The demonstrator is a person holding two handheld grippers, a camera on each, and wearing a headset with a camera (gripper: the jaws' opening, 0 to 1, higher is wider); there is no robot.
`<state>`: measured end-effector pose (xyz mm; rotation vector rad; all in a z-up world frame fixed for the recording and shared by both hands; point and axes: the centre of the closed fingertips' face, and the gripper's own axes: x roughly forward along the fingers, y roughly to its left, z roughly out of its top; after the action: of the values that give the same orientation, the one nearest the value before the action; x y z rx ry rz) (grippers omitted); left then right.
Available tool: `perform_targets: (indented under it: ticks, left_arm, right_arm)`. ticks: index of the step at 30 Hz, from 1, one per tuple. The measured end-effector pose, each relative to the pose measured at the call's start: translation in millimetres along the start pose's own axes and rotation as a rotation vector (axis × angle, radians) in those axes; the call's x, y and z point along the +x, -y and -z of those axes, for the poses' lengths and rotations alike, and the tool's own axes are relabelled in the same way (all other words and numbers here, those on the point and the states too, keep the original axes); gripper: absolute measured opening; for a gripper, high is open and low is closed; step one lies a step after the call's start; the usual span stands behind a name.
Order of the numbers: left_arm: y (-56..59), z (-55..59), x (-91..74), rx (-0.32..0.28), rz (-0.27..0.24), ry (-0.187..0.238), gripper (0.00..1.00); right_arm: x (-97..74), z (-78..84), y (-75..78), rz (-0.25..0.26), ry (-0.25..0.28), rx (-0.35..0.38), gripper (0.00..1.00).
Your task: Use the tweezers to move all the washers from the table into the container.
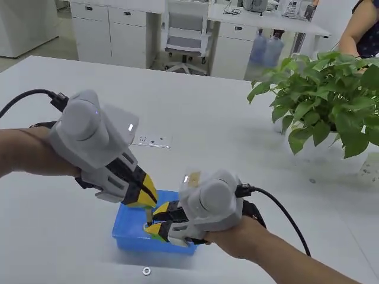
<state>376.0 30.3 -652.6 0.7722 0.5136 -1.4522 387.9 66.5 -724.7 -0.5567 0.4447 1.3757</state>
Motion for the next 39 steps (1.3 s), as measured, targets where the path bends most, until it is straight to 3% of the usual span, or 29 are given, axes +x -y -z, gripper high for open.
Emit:
perform_targets:
  ticks: [13, 23, 39]
  left_arm:
    - [20.2, -3.6, 4.9, 0.009, 0.014, 0.002, 0.05]
    - [27.7, -1.4, 7.6, 0.005, 0.021, 0.001, 0.05]
    - [47.5, 9.9, 19.7, -0.026, 0.041, -0.001, 0.05]
  right_arm:
    - [-1.8, 8.5, -18.6, -0.009, -0.007, -0.020, 0.12]
    - [-0.5, 12.3, -28.7, -0.020, -0.009, -0.016, 0.12]
    - [9.4, 29.2, -49.5, -0.051, -0.031, -0.035, 0.12]
